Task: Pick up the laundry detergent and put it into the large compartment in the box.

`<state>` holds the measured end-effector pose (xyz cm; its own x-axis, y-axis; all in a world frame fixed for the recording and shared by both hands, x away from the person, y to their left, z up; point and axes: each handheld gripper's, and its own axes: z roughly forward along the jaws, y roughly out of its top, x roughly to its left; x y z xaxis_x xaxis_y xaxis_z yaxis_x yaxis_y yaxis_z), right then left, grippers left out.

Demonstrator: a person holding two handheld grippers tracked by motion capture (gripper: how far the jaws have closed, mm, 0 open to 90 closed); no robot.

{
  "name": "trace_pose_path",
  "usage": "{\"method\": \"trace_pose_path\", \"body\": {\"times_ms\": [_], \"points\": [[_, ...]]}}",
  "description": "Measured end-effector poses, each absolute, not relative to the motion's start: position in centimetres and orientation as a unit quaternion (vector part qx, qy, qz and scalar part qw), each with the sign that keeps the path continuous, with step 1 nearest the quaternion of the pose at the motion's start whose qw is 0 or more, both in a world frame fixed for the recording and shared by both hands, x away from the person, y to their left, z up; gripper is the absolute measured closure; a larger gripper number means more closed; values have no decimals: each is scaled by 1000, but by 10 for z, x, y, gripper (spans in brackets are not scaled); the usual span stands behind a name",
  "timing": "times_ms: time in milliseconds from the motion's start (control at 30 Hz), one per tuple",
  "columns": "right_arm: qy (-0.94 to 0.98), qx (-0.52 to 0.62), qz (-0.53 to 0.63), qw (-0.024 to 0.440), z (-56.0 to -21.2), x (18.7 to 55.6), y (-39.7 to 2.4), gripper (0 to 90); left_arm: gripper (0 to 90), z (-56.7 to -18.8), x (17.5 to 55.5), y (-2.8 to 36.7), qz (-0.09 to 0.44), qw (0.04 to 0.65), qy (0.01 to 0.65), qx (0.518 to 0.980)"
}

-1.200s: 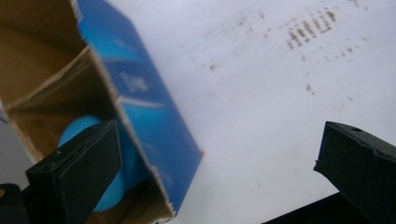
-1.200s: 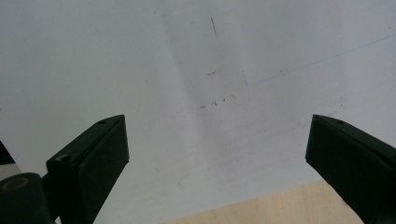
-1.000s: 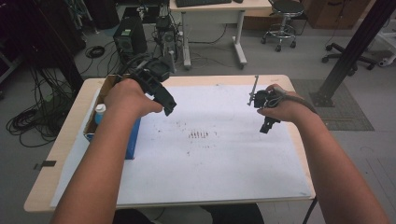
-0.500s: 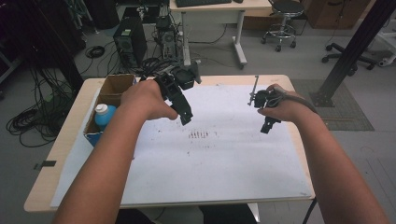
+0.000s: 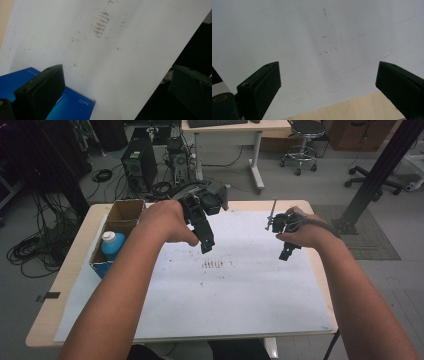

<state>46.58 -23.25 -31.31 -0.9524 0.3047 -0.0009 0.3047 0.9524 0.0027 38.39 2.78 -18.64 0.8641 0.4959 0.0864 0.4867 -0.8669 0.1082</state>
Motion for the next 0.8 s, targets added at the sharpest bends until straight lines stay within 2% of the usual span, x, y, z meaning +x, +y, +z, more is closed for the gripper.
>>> {"method": "trace_pose_path", "body": {"times_ms": [800], "points": [[988, 152, -1, 6, -308, 464, -229, 61, 2, -181, 385, 29, 65, 40, 260, 963]]}}
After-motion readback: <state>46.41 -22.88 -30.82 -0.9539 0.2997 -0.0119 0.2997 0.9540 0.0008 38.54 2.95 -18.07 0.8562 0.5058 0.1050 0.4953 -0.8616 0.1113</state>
